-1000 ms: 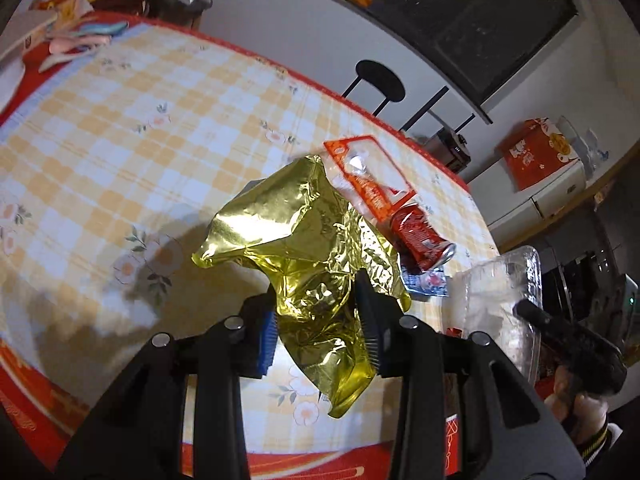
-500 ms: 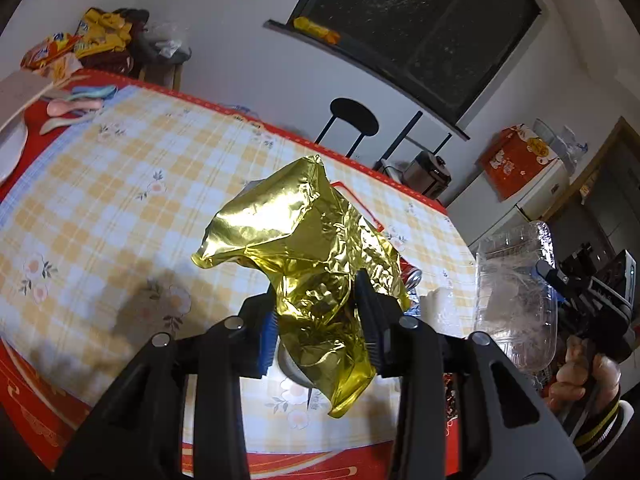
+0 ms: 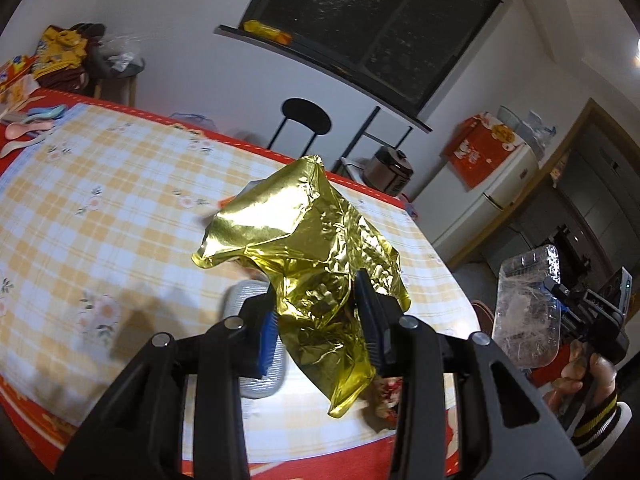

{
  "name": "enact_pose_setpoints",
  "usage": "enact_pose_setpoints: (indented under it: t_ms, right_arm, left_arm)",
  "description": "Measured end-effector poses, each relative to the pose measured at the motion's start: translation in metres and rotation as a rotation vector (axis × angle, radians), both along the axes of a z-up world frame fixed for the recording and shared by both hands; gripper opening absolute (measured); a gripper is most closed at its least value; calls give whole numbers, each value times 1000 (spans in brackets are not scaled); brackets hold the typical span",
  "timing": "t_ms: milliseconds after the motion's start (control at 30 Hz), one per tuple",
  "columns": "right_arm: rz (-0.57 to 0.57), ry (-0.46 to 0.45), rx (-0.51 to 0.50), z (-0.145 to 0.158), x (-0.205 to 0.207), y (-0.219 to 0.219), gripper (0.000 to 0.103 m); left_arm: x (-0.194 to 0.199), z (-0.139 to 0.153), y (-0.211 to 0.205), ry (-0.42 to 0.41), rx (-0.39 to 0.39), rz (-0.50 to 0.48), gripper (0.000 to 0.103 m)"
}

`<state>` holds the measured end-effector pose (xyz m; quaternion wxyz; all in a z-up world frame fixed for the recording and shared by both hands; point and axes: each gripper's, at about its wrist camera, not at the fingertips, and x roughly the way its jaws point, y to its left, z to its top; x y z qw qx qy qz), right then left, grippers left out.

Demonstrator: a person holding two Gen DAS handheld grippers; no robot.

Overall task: Collect trash
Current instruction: 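Move the clear plastic container over the brown bucket and open the right tool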

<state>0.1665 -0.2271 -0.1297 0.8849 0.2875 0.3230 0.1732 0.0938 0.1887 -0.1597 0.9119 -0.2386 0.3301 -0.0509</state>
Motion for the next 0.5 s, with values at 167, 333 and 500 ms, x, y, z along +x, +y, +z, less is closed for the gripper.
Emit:
enact_pose_setpoints:
  t_ms: [167, 333, 500]
  right_arm:
    - [-94, -11, -30, -4, 3, -78, 13]
    - [-157, -14, -74, -6, 13, -165, 13]
    - [-220, 7, -92, -19, 32, -251, 13]
  left_arm:
    - [10, 11, -45, -22, 9, 10, 38]
    - [23, 18, -101, -9, 2, 33, 38]
    - [36, 25, -160, -12, 10, 35, 38]
